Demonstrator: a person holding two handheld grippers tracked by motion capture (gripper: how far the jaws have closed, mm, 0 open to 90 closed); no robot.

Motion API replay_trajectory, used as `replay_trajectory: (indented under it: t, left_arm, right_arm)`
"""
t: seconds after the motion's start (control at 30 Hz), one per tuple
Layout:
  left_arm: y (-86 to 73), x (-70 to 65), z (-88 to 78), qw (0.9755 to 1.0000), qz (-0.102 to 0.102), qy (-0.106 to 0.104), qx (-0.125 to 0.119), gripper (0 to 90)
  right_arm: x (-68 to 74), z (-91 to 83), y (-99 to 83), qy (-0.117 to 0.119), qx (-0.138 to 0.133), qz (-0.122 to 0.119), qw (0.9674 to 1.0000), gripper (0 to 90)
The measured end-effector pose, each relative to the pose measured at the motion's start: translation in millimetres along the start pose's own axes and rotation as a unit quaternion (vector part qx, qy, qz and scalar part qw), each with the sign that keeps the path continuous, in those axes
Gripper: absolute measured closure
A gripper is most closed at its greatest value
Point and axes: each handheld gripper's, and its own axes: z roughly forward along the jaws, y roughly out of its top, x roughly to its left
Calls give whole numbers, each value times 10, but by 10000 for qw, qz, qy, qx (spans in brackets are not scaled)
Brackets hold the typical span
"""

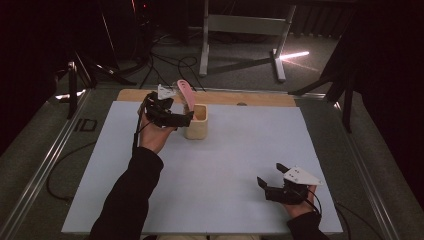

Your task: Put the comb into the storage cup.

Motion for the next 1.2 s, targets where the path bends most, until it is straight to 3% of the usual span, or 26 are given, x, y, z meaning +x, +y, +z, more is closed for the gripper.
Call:
replay_trajectory:
  t: [0.23, 0.77, 1.2]
  left_arm:
    - [-84, 3, -64, 9995, 265, 78, 121, 2]
    - [-290, 1, -245, 9980, 617, -91, -38, 2]
    - [-483, -18, -362, 9977, 595, -264, -193, 1]
  right_arm:
    - [-1, 8, -4, 0, 15, -7, 10000, 142]
    - [9, 17, -7, 6, 21, -16, 10000, 142]
    - [22, 13, -1, 5, 29, -27, 10000, 142]
